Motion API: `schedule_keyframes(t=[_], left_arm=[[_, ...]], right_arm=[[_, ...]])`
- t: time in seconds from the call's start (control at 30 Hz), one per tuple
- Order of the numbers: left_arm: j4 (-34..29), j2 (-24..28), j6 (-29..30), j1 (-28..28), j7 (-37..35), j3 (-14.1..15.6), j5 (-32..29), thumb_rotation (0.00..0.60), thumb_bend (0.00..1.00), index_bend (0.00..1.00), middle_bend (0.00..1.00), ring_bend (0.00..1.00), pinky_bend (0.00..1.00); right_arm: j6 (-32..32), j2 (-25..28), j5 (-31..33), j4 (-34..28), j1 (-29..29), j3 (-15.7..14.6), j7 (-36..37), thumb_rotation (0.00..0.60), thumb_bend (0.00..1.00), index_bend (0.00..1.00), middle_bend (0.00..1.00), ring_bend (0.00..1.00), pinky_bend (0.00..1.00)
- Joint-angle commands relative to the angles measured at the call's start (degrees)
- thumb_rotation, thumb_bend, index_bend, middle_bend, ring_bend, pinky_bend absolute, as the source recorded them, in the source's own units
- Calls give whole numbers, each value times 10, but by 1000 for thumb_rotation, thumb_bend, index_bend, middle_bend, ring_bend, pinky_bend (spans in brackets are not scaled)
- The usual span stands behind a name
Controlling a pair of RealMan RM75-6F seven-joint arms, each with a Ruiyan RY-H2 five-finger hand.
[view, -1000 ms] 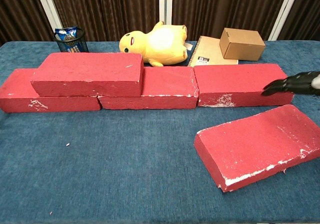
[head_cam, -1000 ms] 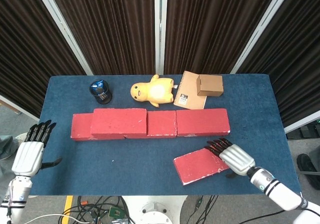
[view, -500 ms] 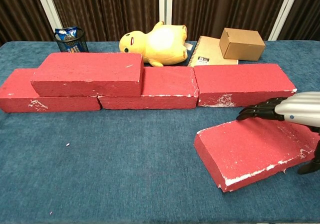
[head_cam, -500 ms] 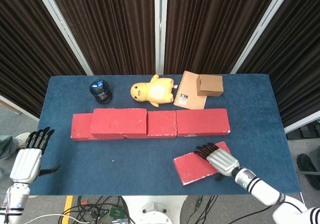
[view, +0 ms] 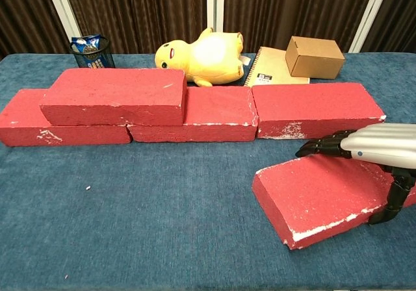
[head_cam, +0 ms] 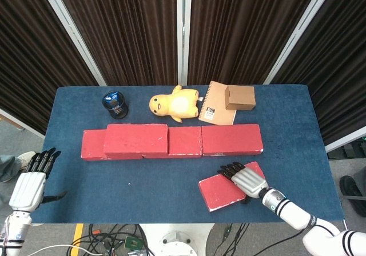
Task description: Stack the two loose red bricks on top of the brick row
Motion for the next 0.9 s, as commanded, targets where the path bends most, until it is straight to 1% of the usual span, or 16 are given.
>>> schedule_keyframes(t=[0.03,0.13,0.27,0.33,0.43,0.5,0.63,0.77,0.9], left_arm=[[4,0,-10,2,-12,-5,-4,600,50,0,0,0,0],[9,-1,-18,4,-18,-7,-6,600,51,0,0,0,0],[18,-5,-34,6,-27,-12,-15,600,51,0,0,0,0],[21,-6,-39,7,-30,-15,-16,600,50,0,0,0,0],[23,-6,-42,8,-30,-18,-16,600,51,0,0,0,0],[24,-6,-46,9,-31,-20,-16,600,51,0,0,0,0],[25,-6,-52,11,-32,-22,-16,600,51,0,0,0,0],[25,-6,-54,13,-30,-25,-13,600,51,0,0,0,0],[23,-3,-57,15,-31,-27,-11,600,51,0,0,0,0]], right_arm=[[10,-8,-8,16,0,-5,8,600,0,0,0,0,0],[14,-13,-8,25,-1,-9,2,600,0,0,3,0,0],[11,-14,-2,28,1,-13,-2,600,0,0,40,0,7],[19,-15,-3,29,0,-13,-1,600,0,0,67,7,35],[28,-14,-6,29,-1,-14,2,600,0,0,119,65,93],[32,-15,-5,31,-2,-14,3,600,0,0,146,83,115],[34,-14,-3,31,-1,-16,6,600,0,0,163,112,163],[42,-11,-5,28,-1,-17,8,600,0,0,166,113,166],[67,8,-14,5,-3,-11,13,600,0,0,164,113,166]])
